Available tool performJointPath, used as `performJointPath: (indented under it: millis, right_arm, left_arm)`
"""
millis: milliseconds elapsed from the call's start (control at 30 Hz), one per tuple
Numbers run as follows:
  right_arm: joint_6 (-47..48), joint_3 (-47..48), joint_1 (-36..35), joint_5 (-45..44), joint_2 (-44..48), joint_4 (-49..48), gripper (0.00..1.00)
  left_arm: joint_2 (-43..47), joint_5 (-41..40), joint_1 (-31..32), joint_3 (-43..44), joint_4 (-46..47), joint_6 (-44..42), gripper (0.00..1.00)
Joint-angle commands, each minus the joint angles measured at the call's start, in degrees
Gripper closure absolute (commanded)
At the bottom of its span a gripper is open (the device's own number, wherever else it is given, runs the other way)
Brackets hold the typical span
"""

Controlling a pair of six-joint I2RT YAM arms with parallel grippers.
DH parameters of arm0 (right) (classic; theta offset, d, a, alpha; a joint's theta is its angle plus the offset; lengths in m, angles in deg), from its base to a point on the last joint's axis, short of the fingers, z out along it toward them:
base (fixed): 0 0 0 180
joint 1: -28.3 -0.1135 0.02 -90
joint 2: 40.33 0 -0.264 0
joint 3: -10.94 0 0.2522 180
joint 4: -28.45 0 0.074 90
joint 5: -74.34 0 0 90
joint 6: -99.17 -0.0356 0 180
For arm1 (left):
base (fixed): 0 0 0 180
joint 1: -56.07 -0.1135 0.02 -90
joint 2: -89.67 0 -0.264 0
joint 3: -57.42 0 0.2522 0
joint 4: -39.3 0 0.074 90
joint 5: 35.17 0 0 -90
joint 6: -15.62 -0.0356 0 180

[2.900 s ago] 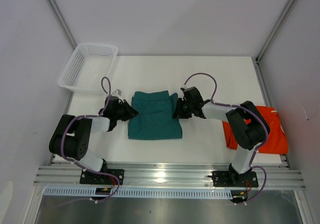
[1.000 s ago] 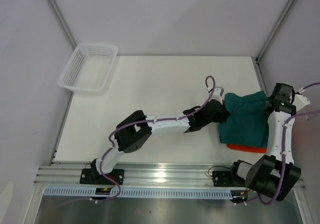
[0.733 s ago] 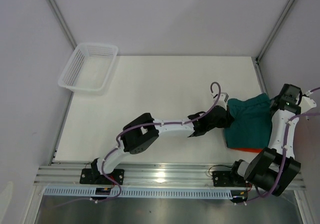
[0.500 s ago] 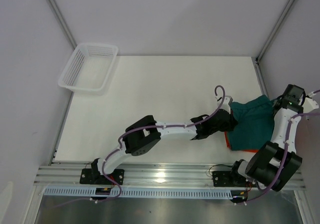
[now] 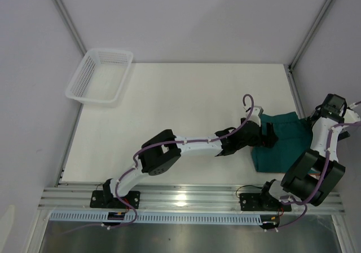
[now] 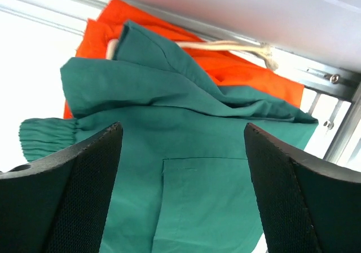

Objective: Fold and stack the shorts
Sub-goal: Neatly place the folded shorts to the corner

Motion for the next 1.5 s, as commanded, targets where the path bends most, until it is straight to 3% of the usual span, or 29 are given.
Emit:
performJointPath:
  millis: [0, 167, 233, 333, 467, 700, 800, 967, 1133, 1300, 1467]
  right_arm:
    - [-0.2, 3.9, 0.3, -2.8, 1.2, -0.9, 0.11]
    - [0.6, 4.9, 0.3, -2.2, 4.7, -0.1, 0.15]
    - [2.0, 3.5, 0.3, 3.2, 8.0, -1.6, 0.20]
    - [3.6, 0.7, 0.3, 14.8, 11.0, -4.2, 0.25]
    - [3.4, -5.6, 0.4, 32.0, 16.4, -11.5, 0.23]
    - [-5.0, -16.0, 2.4, 53.7, 27.7, -23.2, 0.18]
    - [-13.5, -22.7, 4.0, 62.2, 28.5, -34.2, 0.16]
    - [-27.0, -38.3, 4.7, 66.1, 28.7, -58.2, 0.15]
    - [-31.3, -52.0, 6.0, 64.2, 24.9, -78.9, 0.12]
    - [-30.3, -60.2, 7.1, 60.4, 15.5, -89.8, 0.11]
    - [-28.3, -56.4, 7.3, 61.7, 18.0, -84.7, 0.09]
  left_arm:
    - [0.0, -0.9, 0.1, 1.5, -1.4, 1.6, 0.01]
    - [6.4, -2.4, -1.0, -9.4, 4.7, 3.3, 0.01]
    - [9.4, -2.9, -2.0, -10.7, 4.6, 2.9, 0.01]
    - [11.6, -2.8, -3.5, -10.2, 1.4, 2.7, 0.01]
    - [15.7, -1.7, -5.8, -14.7, 2.0, 3.8, 0.01]
    - [22.0, -1.3, -8.8, -20.9, 1.2, -2.3, 0.01]
    - [24.7, -3.1, -9.1, -24.2, 1.6, -3.2, 0.01]
    - [28.2, -3.6, -9.4, -28.5, 3.3, -3.7, 0.01]
    - [30.6, -4.5, -9.8, -31.8, 4.2, -3.6, 0.01]
    - [31.9, -4.7, -9.9, -34.3, 5.3, -3.4, 0.01]
    - [32.4, -4.8, -10.0, -34.7, 5.0, -3.8, 0.01]
